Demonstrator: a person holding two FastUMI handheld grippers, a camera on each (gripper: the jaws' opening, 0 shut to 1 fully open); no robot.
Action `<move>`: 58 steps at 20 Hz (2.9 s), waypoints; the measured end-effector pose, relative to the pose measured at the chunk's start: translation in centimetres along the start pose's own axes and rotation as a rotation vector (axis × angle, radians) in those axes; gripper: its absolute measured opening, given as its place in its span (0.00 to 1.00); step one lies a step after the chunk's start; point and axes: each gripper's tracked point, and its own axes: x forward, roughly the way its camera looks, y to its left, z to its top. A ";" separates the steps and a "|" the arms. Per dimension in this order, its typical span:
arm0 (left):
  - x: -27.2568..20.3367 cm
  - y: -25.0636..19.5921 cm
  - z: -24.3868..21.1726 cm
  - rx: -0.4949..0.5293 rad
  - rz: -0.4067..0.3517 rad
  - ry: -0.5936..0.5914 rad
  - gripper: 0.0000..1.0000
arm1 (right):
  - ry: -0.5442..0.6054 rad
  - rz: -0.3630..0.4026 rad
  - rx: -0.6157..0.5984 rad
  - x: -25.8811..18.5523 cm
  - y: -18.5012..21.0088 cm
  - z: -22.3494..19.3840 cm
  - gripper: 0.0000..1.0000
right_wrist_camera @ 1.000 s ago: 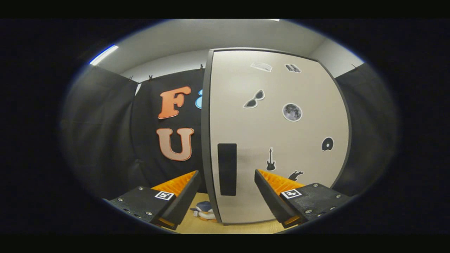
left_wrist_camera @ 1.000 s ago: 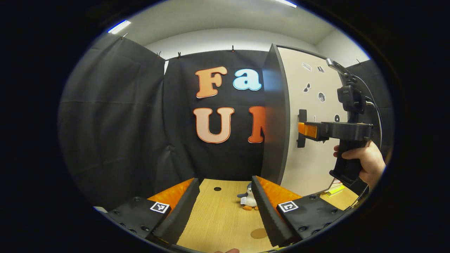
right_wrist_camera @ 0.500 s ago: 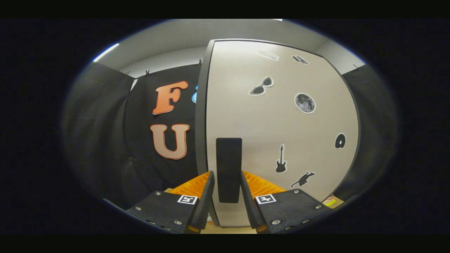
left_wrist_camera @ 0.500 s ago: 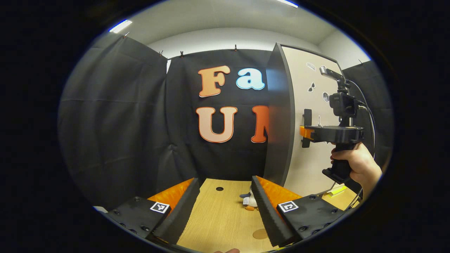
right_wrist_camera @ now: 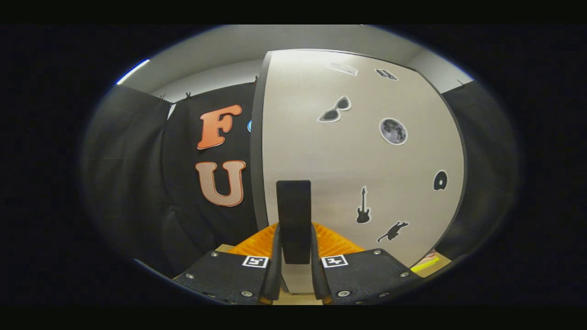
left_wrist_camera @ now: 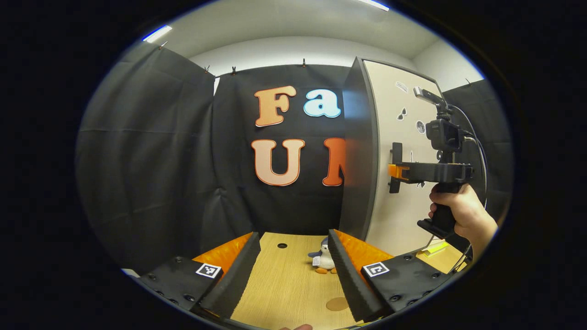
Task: Open the cabinet door with the right hand, grasp the bottle in the cabinet with the left hand and place it on the coaster, then close the cabinet door with the right hand.
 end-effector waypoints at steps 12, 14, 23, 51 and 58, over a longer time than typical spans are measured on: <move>-2.1 -2.3 0.5 0.034 -0.059 -0.011 0.96 | 0.007 0.035 0.044 -2.4 -0.8 0.1 0.18; -2.0 -2.4 0.5 0.035 -0.063 -0.015 0.96 | 0.001 0.033 0.042 -2.8 -1.0 0.1 0.20; -2.6 -2.9 0.3 0.049 -0.076 -0.017 0.96 | 0.003 0.030 0.065 -3.8 -2.1 0.0 0.17; -5.5 -14.8 0.0 0.023 -0.285 0.001 0.97 | -0.011 -0.091 0.120 -8.2 -8.4 -0.4 0.13; -5.6 -17.4 0.5 0.025 -0.302 -0.002 0.97 | -0.024 -0.121 0.113 -8.3 -10.4 -0.4 0.14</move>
